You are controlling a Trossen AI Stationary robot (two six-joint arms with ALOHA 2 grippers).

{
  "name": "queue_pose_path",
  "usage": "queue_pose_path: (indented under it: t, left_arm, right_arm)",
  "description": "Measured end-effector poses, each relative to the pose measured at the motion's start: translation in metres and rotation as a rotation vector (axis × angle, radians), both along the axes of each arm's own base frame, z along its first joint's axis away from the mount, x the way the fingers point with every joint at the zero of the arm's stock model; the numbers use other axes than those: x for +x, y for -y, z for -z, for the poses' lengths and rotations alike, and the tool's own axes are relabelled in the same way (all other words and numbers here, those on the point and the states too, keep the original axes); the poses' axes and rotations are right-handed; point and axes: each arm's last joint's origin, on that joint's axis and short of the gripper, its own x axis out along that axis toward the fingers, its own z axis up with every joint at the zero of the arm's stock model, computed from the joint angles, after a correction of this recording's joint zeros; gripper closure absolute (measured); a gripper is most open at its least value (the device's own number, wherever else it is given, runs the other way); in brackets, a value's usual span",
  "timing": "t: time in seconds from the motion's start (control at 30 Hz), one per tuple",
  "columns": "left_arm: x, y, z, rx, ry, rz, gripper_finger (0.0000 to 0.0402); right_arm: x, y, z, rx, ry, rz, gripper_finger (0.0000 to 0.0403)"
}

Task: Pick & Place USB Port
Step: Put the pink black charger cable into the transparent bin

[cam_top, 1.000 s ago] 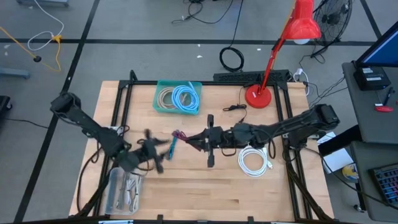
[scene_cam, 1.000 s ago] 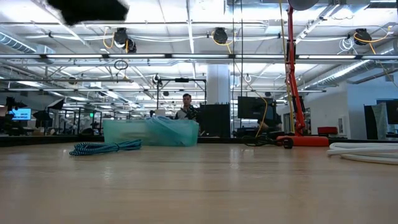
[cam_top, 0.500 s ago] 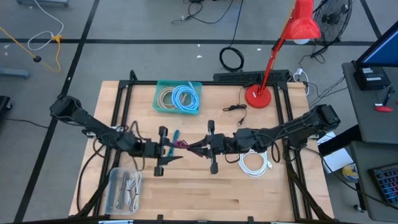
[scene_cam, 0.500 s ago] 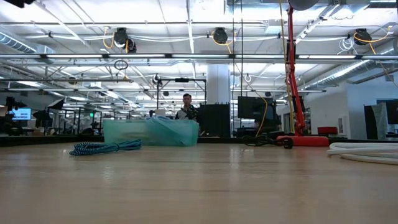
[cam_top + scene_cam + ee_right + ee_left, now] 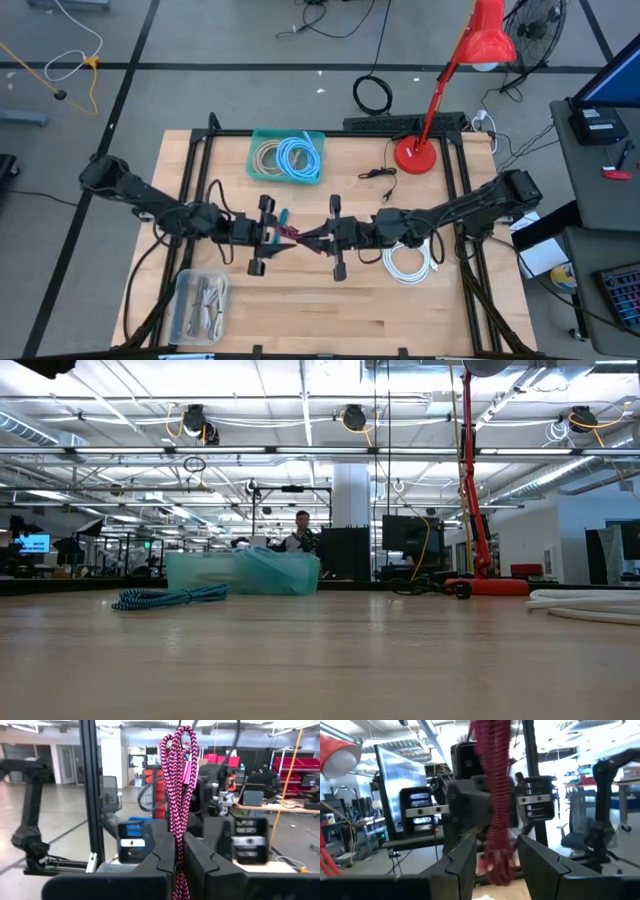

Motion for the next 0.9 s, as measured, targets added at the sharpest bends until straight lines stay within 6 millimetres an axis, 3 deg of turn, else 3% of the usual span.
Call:
queue_pose_path:
  t: [0.63,0.73,0.9]
  left_arm:
    - [0.043,0.008,0.006,-0.01,-0.062,0.024,0.0258]
    - [0.043,0.008,0.005,-0.024,-0.064,0.023,0.0286]
    - [0.041,0.011,0.004,-0.029,-0.066,0.028,0.0373]
  right_arm:
    - [0.005,0.009,0.004,0.01,-0.017,0.018,0.0394]
    - [0.005,0.009,0.004,0.005,-0.018,0.019,0.0394]
    - [0.005,0.008,0.005,-0.02,-0.02,-0.004,0.0394]
